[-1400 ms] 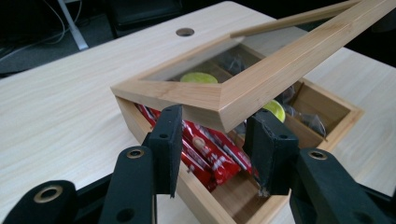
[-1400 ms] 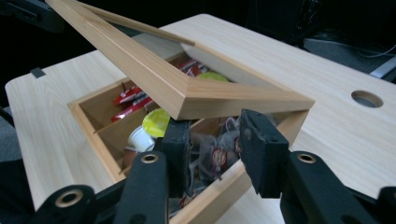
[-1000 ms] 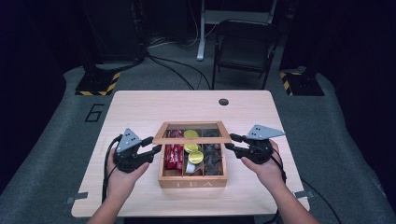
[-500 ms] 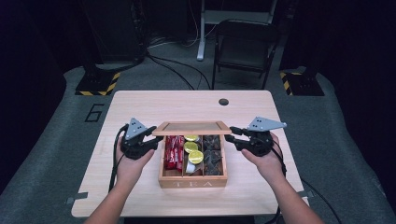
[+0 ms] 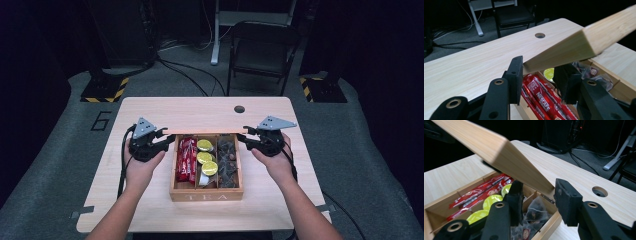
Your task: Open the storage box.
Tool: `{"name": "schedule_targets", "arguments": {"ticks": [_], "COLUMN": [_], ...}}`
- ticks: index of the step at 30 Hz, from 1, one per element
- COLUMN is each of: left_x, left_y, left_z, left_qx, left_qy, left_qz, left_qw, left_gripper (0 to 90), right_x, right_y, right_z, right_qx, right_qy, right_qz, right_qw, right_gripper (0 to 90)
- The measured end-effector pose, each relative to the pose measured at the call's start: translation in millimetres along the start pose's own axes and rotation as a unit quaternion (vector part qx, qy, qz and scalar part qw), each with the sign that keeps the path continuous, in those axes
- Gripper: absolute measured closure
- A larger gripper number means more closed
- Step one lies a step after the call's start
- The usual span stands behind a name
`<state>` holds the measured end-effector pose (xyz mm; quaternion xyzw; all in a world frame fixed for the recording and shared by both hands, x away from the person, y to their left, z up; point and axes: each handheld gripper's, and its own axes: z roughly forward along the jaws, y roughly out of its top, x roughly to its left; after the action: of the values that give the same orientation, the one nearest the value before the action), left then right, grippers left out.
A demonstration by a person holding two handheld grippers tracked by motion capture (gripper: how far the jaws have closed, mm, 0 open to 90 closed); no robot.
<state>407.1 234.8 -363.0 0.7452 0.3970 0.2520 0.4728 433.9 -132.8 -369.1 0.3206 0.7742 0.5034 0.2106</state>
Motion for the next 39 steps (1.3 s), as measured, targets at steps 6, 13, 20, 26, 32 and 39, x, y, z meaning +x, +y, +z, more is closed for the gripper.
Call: {"name": "schedule_targets", "arguments": {"ticks": [6, 13, 20, 26, 32, 39], "left_x": [3.6, 6.1, 8.6, 8.0, 6.5, 2.9], "left_y": [4.8, 7.3, 8.1, 9.1, 5.0, -1.9], "left_z": [3.3, 6.2, 8.7, 9.0, 7.6, 1.5], "left_qx": [-0.008, -0.012, -0.022, -0.020, -0.021, -0.021], "left_qy": [0.001, 0.002, 0.001, 0.004, 0.000, 0.004], "left_qz": [-0.010, -0.012, -0.017, -0.017, -0.024, -0.029], "left_qw": [0.9999, 0.9999, 0.9996, 0.9996, 0.9995, 0.9994], "left_gripper": [59.5, 59.4, 59.2, 59.3, 58.5, 56.3], "right_x": [-7.2, -17.2, -23.3, -23.5, -22.7, -21.7], "right_y": [1.2, -9.7, -13.3, -13.1, -14.9, -16.3], "right_z": [10.3, 27.9, 38.7, 40.2, 39.0, 35.6], "right_qx": [0.000, 0.020, 0.026, 0.018, 0.018, 0.011], "right_qy": [-0.003, -0.014, -0.013, -0.016, -0.012, -0.005], "right_qz": [0.003, 0.030, 0.055, 0.050, 0.046, 0.035], "right_qw": [1.0000, 0.9993, 0.9980, 0.9985, 0.9987, 0.9993], "right_gripper": [58.2, 62.1, 60.5, 60.5, 59.8, 59.1]}}
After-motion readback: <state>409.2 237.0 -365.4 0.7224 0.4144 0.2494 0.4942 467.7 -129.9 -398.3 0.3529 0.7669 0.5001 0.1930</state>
